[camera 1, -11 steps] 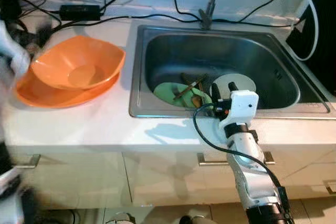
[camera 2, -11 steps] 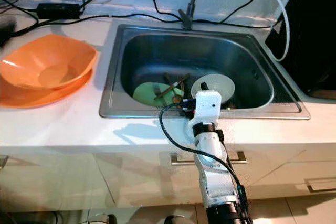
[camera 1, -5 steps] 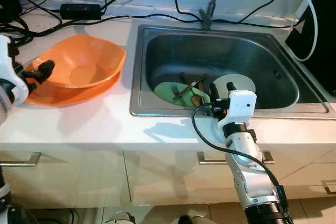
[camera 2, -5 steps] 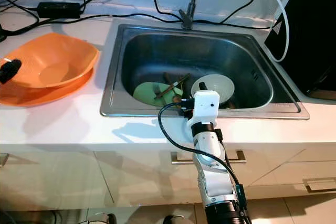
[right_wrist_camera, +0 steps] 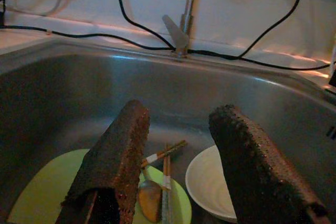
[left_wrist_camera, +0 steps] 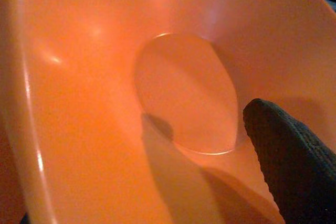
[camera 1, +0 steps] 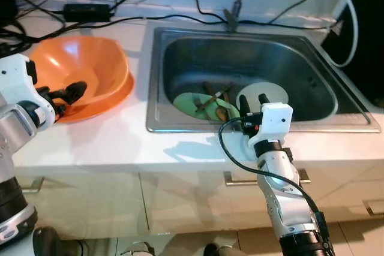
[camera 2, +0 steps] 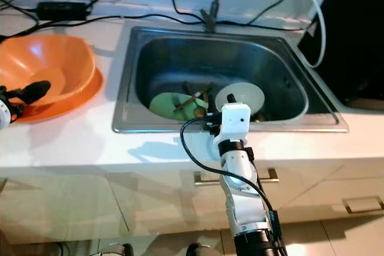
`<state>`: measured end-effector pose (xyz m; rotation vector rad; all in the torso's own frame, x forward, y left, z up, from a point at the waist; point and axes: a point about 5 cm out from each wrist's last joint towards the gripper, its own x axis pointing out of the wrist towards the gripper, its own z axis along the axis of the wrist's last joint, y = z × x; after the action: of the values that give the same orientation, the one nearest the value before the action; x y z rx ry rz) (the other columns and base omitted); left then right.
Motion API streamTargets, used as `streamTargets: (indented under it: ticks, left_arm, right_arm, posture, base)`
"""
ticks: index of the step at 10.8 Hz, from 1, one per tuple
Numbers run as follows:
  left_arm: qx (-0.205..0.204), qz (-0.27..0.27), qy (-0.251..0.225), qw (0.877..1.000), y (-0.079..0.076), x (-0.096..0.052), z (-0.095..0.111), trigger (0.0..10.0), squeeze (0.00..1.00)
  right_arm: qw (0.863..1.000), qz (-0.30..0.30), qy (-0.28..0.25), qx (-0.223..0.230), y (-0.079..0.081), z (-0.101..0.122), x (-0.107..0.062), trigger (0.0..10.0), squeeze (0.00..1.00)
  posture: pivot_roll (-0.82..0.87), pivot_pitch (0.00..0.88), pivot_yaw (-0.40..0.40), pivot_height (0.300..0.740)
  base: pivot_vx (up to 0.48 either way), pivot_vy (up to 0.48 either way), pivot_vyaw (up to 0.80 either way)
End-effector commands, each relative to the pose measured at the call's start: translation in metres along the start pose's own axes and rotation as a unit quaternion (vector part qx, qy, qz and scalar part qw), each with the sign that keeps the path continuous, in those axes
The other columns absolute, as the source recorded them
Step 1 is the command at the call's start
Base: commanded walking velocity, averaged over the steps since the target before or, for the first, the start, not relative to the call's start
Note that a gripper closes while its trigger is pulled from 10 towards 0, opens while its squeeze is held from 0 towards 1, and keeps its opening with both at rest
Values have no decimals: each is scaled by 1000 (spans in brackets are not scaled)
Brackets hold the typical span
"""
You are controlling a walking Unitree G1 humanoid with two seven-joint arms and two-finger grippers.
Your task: Kitchen organization
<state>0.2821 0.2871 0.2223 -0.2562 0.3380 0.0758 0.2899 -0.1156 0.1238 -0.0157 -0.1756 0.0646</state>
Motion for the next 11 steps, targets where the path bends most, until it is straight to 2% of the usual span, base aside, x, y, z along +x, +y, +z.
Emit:
streamTargets:
  ticks: [1, 2, 6, 11]
  left_arm:
    - [-4, -4, -2, 1000, -4, 0, 1, 10000, 0]
    - [-9, 10, -27, 1000, -4, 0, 7, 0, 0]
    - [1, 33, -64, 997, -4, -1, 21, 0, 0]
    - [-5, 26, -69, 997, -9, 6, 20, 0, 0]
  right_arm:
    - [1000, -3, 12, -5, -3, -5, -2, 10000, 0]
    - [1000, -3, 12, -6, -3, -5, -2, 10000, 0]
    - [1000, -3, 14, -7, -2, -6, -1, 10000, 0]
    - [1000, -6, 16, -7, -2, -6, -1, 10000, 0]
  posture:
    - [89, 99, -72, 740]
    - [90, 98, -73, 740]
    - [91, 97, -75, 740]
    - [89, 95, -71, 740]
  base:
    - [0, 0, 0]
    - [0, 0, 0]
    - [0, 0, 0]
    - [0, 0, 0]
